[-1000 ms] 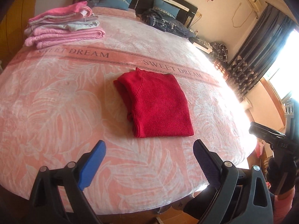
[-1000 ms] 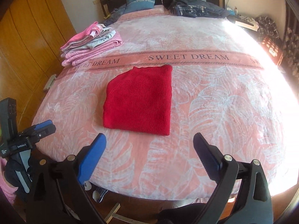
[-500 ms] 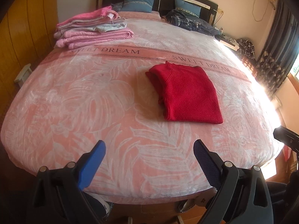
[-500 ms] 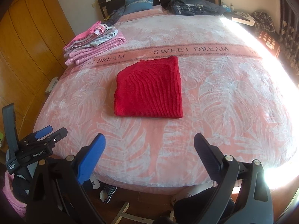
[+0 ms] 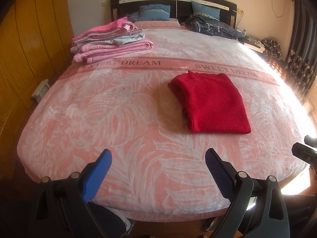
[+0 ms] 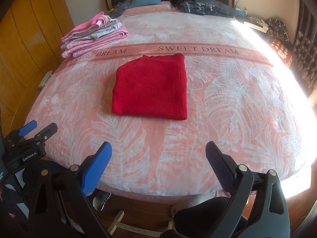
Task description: Fold small clothes
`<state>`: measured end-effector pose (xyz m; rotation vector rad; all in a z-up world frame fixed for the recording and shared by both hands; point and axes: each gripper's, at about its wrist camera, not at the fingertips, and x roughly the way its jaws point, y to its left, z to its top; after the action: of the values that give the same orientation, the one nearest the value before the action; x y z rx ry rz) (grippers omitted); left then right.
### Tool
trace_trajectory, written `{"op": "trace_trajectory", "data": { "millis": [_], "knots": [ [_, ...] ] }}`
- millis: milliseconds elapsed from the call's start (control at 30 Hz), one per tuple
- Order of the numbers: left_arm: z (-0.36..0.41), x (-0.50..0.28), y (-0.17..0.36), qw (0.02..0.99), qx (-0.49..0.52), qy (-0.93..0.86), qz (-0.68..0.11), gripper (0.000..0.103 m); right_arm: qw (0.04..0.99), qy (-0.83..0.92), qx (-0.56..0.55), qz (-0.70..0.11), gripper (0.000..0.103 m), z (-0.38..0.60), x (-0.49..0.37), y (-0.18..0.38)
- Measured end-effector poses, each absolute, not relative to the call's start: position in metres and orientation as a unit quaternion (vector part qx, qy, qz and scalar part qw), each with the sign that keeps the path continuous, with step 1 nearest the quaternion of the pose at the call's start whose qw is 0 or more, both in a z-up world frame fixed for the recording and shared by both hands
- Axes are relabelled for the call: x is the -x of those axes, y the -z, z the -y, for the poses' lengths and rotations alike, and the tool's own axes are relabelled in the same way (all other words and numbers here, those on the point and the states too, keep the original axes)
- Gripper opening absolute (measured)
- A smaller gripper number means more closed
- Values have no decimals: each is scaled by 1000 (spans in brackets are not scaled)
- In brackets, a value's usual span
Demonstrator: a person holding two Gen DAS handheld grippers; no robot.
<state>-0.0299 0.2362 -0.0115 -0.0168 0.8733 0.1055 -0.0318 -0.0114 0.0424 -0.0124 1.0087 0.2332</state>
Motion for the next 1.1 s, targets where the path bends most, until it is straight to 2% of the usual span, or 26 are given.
{"op": "trace_trajectory", "data": {
  "millis": [400, 1100],
  "knots": [
    [-229, 34, 17, 902, -1, -73, -425, 99, 852, -114, 10, -511, 95, 4, 30, -23],
    [-226, 36, 26, 898, -11, -70, -434, 99, 854, -100, 11, -510, 95, 5, 29, -18]
  ]
}}
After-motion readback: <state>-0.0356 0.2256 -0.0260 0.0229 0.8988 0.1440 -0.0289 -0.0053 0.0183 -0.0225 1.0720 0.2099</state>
